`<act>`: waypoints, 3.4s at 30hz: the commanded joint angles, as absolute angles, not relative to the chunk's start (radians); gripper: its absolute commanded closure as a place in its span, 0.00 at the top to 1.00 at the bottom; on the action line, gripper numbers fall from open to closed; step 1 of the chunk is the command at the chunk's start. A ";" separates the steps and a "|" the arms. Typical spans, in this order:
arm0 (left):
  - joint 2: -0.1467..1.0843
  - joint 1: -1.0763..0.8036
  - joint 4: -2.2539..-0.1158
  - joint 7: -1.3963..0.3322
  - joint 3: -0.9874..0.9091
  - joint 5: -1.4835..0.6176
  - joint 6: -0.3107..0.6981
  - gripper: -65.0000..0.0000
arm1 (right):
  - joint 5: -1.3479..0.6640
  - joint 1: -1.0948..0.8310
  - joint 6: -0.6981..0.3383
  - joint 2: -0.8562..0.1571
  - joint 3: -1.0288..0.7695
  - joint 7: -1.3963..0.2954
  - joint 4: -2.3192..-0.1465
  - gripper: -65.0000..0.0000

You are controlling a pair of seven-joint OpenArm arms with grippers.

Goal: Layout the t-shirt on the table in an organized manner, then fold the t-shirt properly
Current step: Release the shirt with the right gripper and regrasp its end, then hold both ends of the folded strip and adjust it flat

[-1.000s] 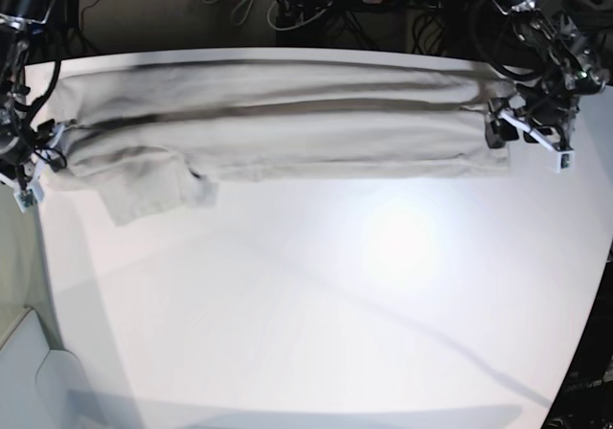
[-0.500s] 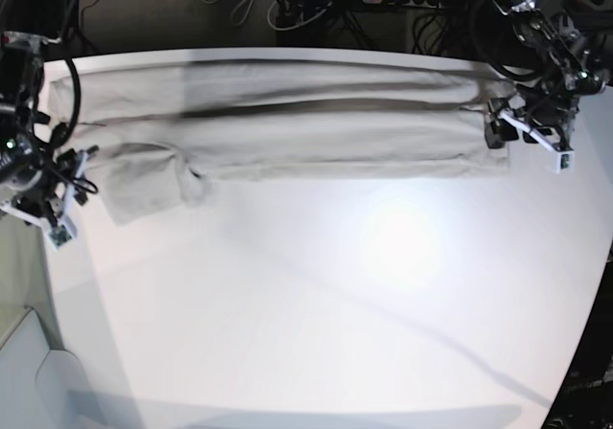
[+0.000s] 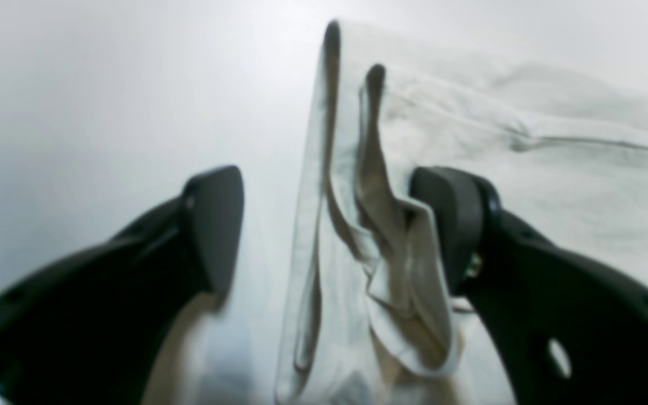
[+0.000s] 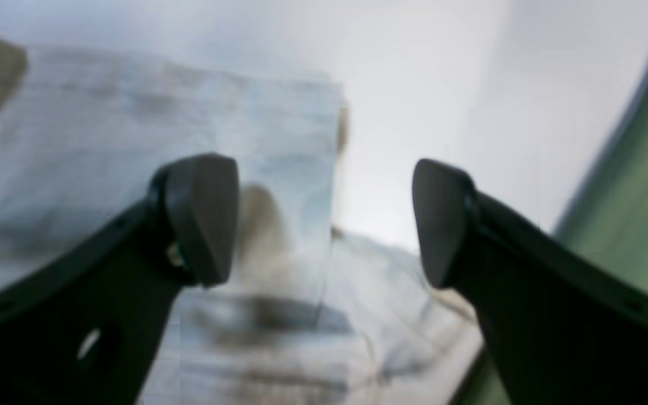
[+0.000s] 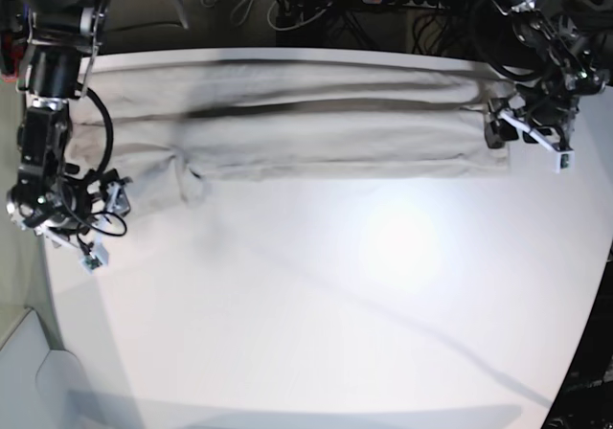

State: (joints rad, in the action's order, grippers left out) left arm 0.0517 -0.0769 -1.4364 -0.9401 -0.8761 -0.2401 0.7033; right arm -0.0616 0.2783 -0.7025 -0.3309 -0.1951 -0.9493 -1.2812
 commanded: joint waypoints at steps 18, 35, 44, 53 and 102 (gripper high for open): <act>0.027 -0.093 -1.426 -1.033 -0.874 -0.191 0.698 0.69 | -0.070 0.311 -0.698 -0.335 -0.200 -0.792 -1.173 0.34; 0.027 -0.094 -1.426 -1.033 -0.874 -0.191 0.698 0.69 | -0.071 0.381 -0.698 -0.346 -0.200 -0.792 -0.989 0.78; 0.027 -0.094 -1.426 -1.033 -0.874 -0.191 0.698 0.69 | -0.071 0.381 -0.698 -0.351 -0.206 -0.796 -1.020 0.78; 0.027 -0.096 -1.426 -1.033 -0.874 -0.191 0.698 0.69 | -0.070 0.380 -0.698 -0.344 -0.202 -0.794 -1.020 0.78; 0.028 -0.085 -1.425 -1.032 -0.874 -0.193 0.698 0.70 | -0.073 -0.142 -0.698 -0.219 -0.433 -0.992 -1.856 0.00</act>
